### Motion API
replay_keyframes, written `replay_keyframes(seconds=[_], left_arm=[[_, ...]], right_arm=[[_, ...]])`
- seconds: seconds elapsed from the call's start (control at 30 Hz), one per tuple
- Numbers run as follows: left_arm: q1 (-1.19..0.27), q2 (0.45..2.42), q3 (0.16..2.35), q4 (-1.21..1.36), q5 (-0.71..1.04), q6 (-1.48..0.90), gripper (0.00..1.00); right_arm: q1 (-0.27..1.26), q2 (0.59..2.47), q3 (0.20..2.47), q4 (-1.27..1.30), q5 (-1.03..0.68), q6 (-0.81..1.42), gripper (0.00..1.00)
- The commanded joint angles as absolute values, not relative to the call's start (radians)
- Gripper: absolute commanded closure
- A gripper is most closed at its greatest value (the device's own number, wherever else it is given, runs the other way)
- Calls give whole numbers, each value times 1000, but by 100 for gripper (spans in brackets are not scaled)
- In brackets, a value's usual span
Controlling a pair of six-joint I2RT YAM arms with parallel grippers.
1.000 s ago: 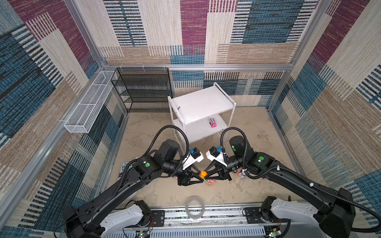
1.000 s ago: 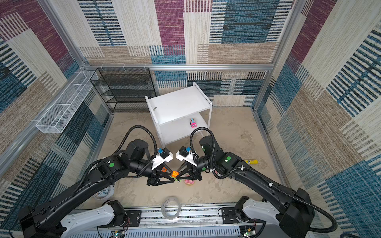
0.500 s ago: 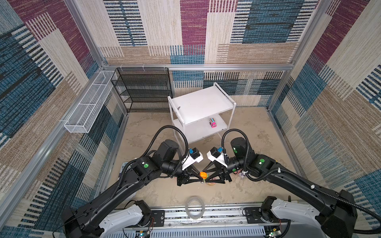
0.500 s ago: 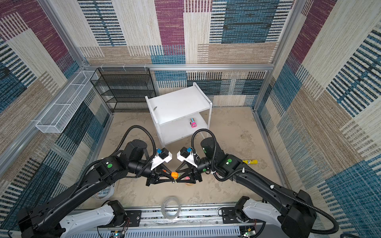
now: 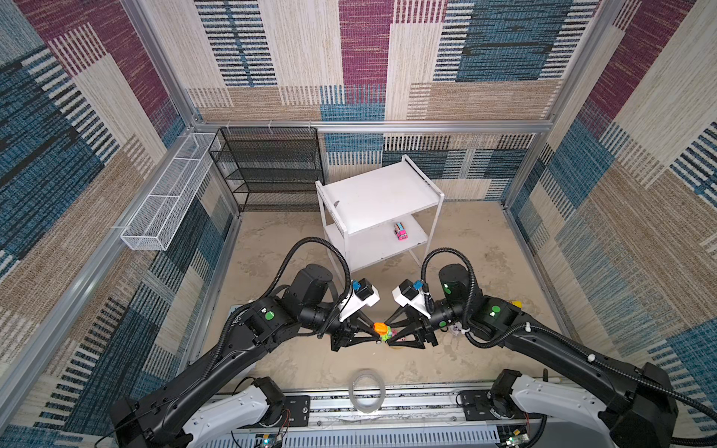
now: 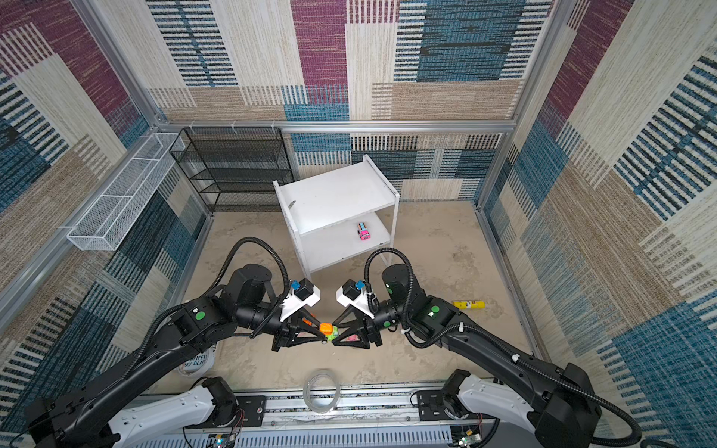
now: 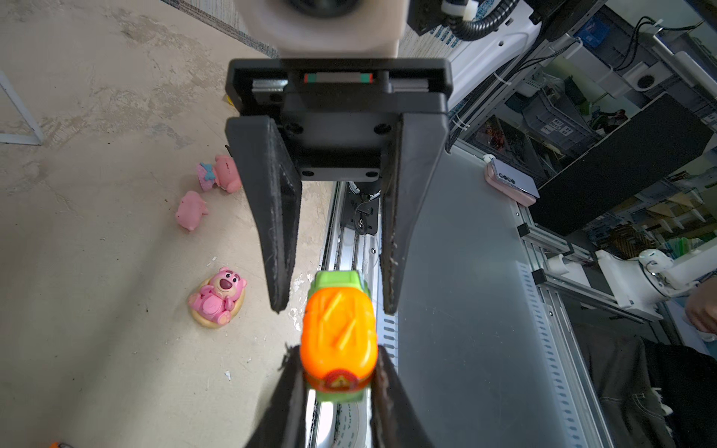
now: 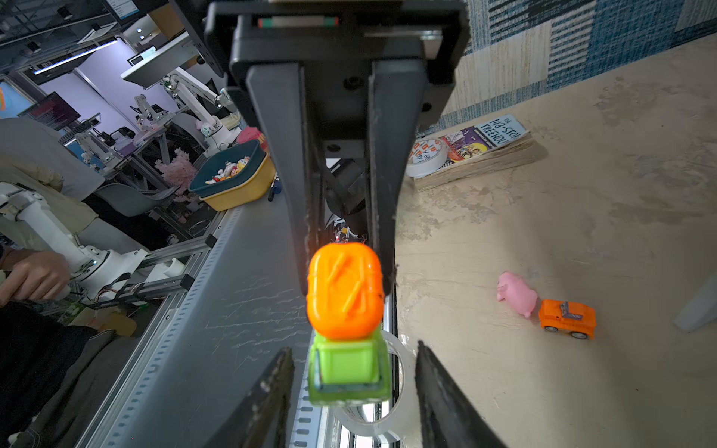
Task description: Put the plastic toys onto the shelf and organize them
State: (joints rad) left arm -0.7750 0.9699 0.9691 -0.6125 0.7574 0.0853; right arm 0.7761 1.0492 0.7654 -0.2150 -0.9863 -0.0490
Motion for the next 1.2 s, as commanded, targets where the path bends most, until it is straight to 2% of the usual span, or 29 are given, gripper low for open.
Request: replay_keyframes(seconds=[0.0,0.17,0.37,0.53,0.67,0.8,0.83,1.0,1.17], left_arm=[[-775,951,962,-600,734,105,85],[-775,931,952,-586,719,103,85],[-775,930,948,-586,719,104,85],[-775,927,942,-587,707,103,79],[-775,920,939,-595,677,103,56],[-775,903,938,-606,595,92,8],[-775,892,936,-606,570,92,1],[-775,833,916,-592,455,91,1],[-775,822,908,-580,438,92,1]], right_arm=[[788,1064,773,-161,-994,-32,52],[805,1077,776,-150,-989,-29,55],[811,1079,780,-137,-982,-22,65],[813,1080,775,-122,-972,-17,72],[813,1072,767,-125,-885,-15,75],[804,1064,760,-113,-725,1,77],[801,1059,754,-104,-661,14,78],[781,1043,738,-64,-371,58,78],[779,1117,782,-66,-46,99,78]])
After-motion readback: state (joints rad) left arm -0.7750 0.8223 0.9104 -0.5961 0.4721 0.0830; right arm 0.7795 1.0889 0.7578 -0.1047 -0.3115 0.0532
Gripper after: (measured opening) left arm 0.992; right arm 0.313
